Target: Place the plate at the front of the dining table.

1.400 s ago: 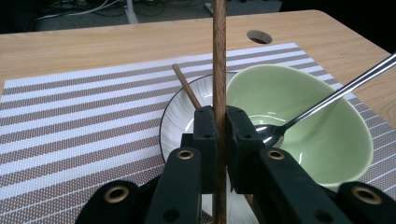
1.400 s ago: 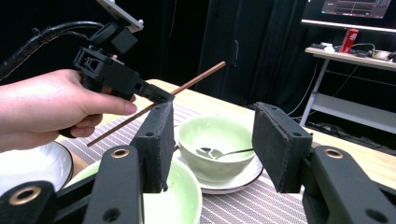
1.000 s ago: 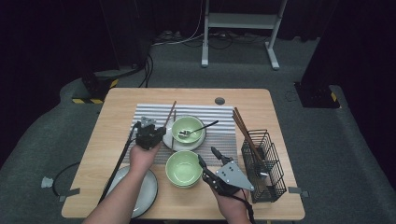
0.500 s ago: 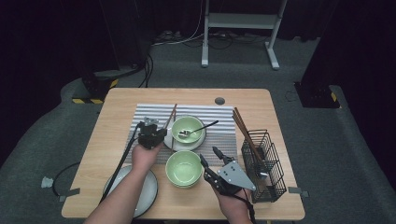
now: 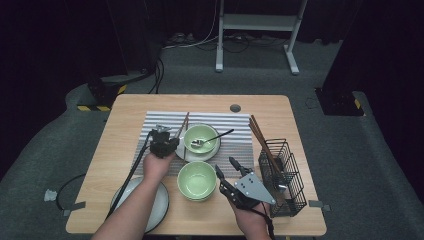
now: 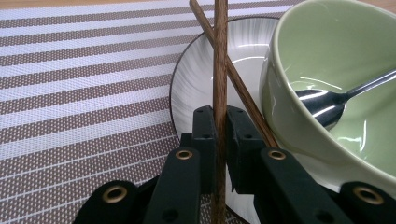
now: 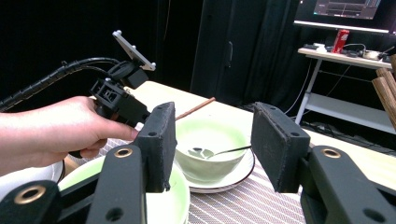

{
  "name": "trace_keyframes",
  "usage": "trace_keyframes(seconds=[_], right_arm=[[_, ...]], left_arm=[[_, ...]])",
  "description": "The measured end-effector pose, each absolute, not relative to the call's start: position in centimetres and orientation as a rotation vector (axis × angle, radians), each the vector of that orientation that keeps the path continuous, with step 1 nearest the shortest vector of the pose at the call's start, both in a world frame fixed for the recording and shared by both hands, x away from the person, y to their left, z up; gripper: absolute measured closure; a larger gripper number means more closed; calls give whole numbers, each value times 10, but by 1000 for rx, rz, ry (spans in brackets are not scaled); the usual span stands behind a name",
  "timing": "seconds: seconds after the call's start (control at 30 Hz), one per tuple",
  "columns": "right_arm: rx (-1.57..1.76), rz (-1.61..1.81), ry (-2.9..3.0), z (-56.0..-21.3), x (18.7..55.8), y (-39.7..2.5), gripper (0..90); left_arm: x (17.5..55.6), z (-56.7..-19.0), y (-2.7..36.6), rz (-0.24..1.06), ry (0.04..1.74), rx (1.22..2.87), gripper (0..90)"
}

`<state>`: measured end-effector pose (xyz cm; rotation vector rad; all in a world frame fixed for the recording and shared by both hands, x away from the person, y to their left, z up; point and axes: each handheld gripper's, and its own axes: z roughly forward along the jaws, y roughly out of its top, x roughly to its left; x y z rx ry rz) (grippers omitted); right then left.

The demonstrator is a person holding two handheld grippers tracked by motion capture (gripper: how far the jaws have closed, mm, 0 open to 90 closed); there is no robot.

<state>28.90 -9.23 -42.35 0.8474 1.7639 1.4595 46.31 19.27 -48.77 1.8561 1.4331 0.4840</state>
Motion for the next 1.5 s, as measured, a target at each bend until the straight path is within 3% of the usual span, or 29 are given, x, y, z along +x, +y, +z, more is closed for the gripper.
trace_keyframes(seconds=[1.5], right_arm=[[846,1464,1754,-422,288,-92,507]], left_arm=[[467,-486,186,475,1431,1925,807]])
